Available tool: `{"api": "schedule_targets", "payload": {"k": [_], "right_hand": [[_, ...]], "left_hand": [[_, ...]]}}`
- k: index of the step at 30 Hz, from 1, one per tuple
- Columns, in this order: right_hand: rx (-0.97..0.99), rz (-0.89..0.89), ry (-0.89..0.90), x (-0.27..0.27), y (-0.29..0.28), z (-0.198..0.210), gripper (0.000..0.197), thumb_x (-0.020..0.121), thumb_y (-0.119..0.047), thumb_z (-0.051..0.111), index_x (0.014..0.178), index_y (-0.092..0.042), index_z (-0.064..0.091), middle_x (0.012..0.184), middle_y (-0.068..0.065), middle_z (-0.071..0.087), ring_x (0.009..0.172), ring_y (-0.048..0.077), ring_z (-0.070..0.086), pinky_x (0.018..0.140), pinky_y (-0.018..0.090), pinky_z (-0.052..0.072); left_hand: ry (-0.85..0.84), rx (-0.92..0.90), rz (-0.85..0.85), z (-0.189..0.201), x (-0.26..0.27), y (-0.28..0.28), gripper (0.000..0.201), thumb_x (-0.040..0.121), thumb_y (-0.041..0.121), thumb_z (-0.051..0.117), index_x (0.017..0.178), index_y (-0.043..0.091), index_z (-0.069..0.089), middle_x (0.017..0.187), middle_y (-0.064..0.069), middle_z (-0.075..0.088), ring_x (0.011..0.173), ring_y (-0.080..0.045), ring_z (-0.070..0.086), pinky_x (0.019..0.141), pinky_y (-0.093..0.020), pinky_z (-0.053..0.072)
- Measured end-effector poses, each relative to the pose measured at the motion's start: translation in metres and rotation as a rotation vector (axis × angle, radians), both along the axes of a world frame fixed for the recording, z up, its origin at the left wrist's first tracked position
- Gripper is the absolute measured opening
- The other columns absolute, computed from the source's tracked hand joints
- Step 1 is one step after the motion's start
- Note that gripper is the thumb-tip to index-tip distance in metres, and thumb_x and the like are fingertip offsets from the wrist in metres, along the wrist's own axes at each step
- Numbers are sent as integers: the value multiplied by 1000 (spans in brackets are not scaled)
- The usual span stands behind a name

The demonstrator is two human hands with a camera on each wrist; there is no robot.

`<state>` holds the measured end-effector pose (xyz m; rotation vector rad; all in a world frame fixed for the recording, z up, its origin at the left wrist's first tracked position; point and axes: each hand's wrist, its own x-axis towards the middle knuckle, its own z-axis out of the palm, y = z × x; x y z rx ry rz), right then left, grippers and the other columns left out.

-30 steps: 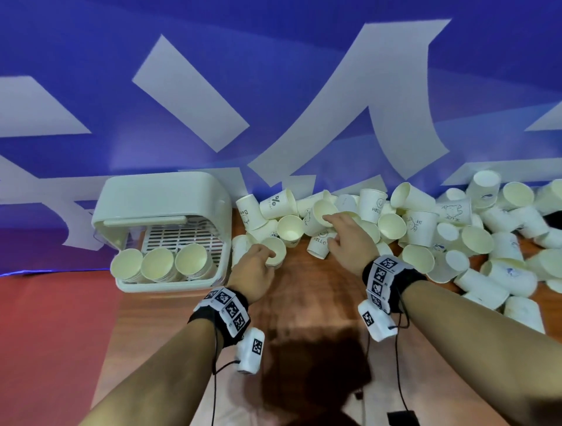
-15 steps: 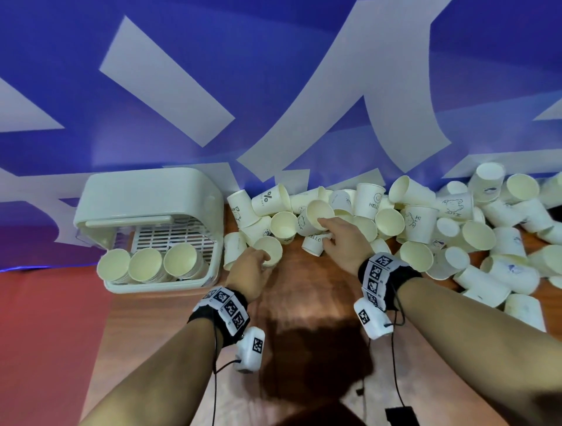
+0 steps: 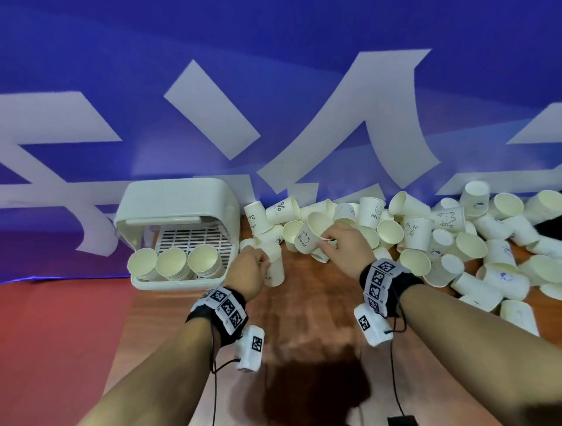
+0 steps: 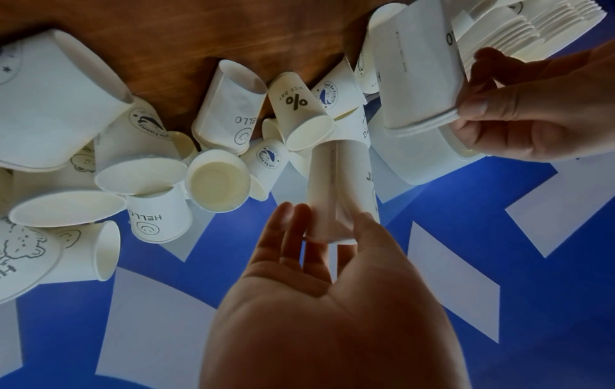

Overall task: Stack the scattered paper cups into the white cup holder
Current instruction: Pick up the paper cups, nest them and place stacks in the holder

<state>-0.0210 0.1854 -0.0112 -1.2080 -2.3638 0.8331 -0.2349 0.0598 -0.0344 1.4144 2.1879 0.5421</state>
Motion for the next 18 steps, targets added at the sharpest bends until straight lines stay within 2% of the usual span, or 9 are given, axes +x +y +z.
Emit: {"api": "schedule_targets", "payload": {"k": [4,7,10,14,16,18], "right_hand": [[-25,13,-32,-1,-12,5,12,88,-24,65,90,-12,68,92,-1,59,87,17,55,74,25,36],[-58,14,-60,-5,-19,9,15,90,-30,63,90,-15,67,99,-4,58,92,16,56,80,30,43],[-86,37,-41,-15,-25,14,20,90,-31,64,89,-11,68,116,-6,54,100,12,54,83,20,36],[-123,70,-28,-44,-35,25,24,88,-37,65,80,-14,68,137,-8,45,109,13,55,93,25,40],[-134,88,-26,-62,-43,31,28,87,-37,66,78,-10,68,143,-5,43,121,15,50,95,22,33],[-137,115,-38,-80,-53,38,31,87,-38,67,78,-8,68,147,-3,42,126,17,46,94,19,28]], "left_hand": [[-11,2,28,4,2,-15,13,95,21,54,83,20,55,90,-1,53,77,-15,51,69,-25,32],[-42,10,62,7,1,-27,15,96,24,52,82,20,51,85,0,56,77,-17,53,68,-28,35],[-55,36,104,17,-6,-40,19,96,28,52,81,17,52,82,-1,60,77,-20,56,68,-31,39],[-10,58,144,34,-28,-61,26,95,35,52,79,15,51,83,-1,55,76,-22,53,67,-31,37],[16,88,154,41,-44,-72,28,94,37,55,76,15,50,87,0,50,77,-22,51,70,-33,39],[17,110,176,46,-61,-85,31,92,40,57,75,14,53,96,1,50,80,-20,53,74,-34,44]]}}
